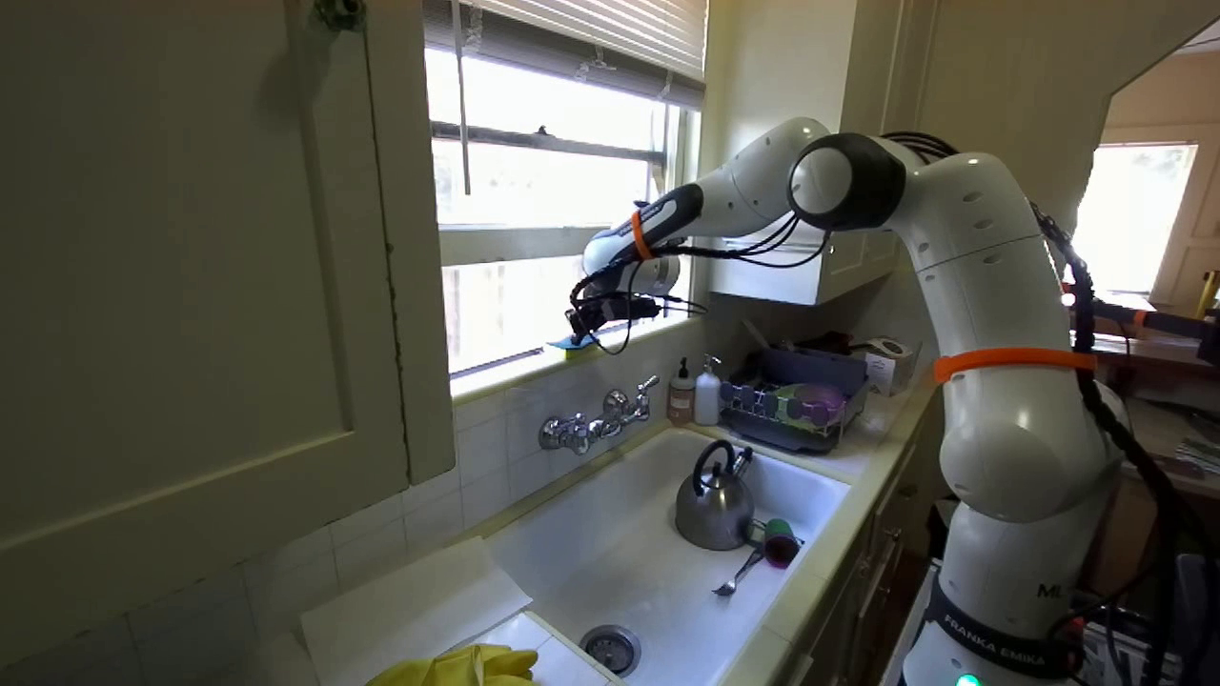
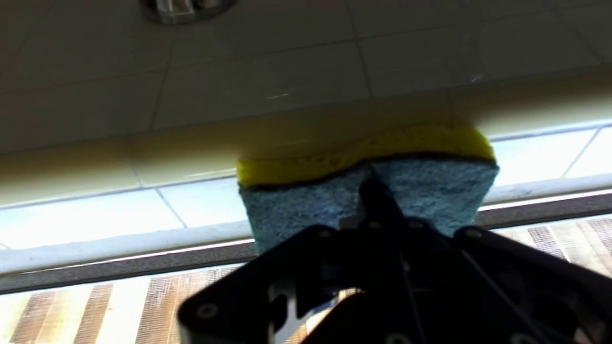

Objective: Use the sponge to wipe the window seal

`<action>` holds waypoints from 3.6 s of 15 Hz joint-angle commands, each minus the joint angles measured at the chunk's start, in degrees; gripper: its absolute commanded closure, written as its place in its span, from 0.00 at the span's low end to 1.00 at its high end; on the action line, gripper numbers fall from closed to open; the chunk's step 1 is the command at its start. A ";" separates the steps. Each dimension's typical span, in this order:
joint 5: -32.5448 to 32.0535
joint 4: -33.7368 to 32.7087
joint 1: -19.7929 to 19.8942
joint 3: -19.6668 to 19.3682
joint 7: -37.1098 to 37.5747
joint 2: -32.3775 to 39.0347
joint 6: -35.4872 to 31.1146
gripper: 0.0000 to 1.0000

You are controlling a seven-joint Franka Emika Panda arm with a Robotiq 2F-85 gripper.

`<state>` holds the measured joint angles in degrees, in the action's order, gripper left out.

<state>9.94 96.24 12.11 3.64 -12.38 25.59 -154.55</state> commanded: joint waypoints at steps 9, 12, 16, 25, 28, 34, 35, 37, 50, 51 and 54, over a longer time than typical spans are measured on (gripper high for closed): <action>0.06 0.86 -4.02 -0.08 2.28 -1.24 4.96 1.00; -0.43 1.29 -5.34 -0.21 3.06 -1.42 5.62 1.00; -0.45 1.14 -6.81 -0.13 4.52 -1.59 6.58 1.00; -0.47 -0.12 -10.16 0.30 7.54 -1.76 10.39 1.00; 0.01 -0.98 -10.83 0.75 8.00 -1.05 10.16 1.00; -0.82 -1.55 -11.64 0.16 9.52 -0.66 10.42 1.00; -0.97 -1.17 -11.37 -0.18 9.57 -0.90 10.56 1.00; -1.23 -0.44 -10.93 -0.77 9.40 -1.39 10.71 1.00; 0.23 0.53 -4.71 -2.71 3.82 -2.02 10.08 1.00; 0.33 0.34 -4.15 -2.74 3.19 -1.85 9.93 1.00; 0.67 -0.13 -2.44 -2.72 0.98 -1.59 9.83 1.00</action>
<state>9.95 96.03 7.94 0.89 -8.52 23.80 -145.88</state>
